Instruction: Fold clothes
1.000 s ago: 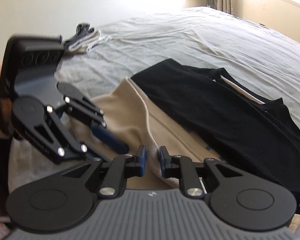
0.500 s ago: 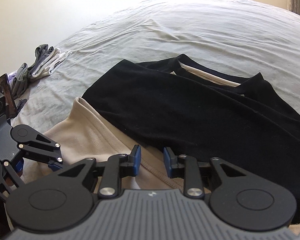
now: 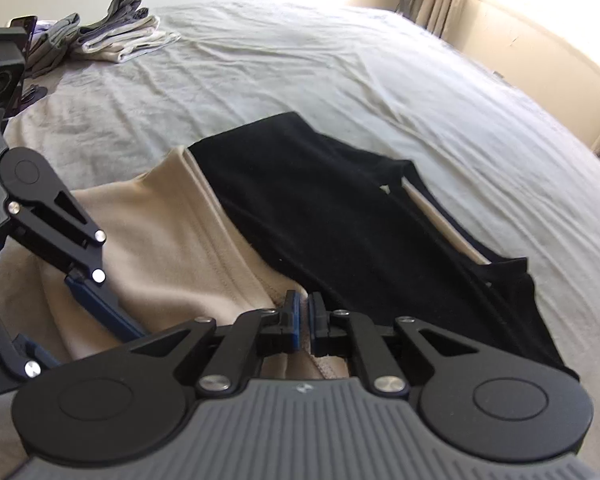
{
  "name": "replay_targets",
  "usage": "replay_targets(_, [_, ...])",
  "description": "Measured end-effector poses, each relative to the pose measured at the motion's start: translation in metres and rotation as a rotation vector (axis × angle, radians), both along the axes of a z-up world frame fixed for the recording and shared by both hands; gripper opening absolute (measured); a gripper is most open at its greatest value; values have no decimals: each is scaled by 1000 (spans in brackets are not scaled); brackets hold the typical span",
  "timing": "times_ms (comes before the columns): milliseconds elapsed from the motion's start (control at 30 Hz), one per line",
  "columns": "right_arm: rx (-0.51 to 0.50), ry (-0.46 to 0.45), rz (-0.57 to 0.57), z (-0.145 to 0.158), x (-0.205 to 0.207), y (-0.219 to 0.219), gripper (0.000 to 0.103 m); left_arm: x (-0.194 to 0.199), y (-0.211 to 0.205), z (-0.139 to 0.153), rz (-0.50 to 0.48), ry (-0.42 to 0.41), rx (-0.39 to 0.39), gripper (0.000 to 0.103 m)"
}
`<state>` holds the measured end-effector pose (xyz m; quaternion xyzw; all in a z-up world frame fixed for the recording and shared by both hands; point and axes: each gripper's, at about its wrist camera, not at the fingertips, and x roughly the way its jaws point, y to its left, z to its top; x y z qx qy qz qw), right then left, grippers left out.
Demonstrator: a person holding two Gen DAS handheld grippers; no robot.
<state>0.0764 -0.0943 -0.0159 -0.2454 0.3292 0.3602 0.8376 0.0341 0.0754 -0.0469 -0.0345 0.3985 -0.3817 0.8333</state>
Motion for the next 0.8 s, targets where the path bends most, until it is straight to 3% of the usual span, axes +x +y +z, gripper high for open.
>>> replay_targets(167, [-33,18,-12,-11,6,4,7,0,3,3,-9,8,-2,44])
replay_targets(267, [19,52,-46,-1,9,-1,8,0,14,10,10,7,-26,44])
replay_targets(400, [90,37,-94,19,0,-21,20,3,40,20,134,-24,-36,44])
replay_targets(500, [140,28,-190,29,-8,-47,23,8,58,24,261,-48,-12,44])
replay_targets(700, [156,4,-381,28,-23,-92,24,16,73,30,454,-109,19,43])
replay_targets(800, [162,-10,-474,27,-31,-115,34,20,70,30,523,-148,71,42])
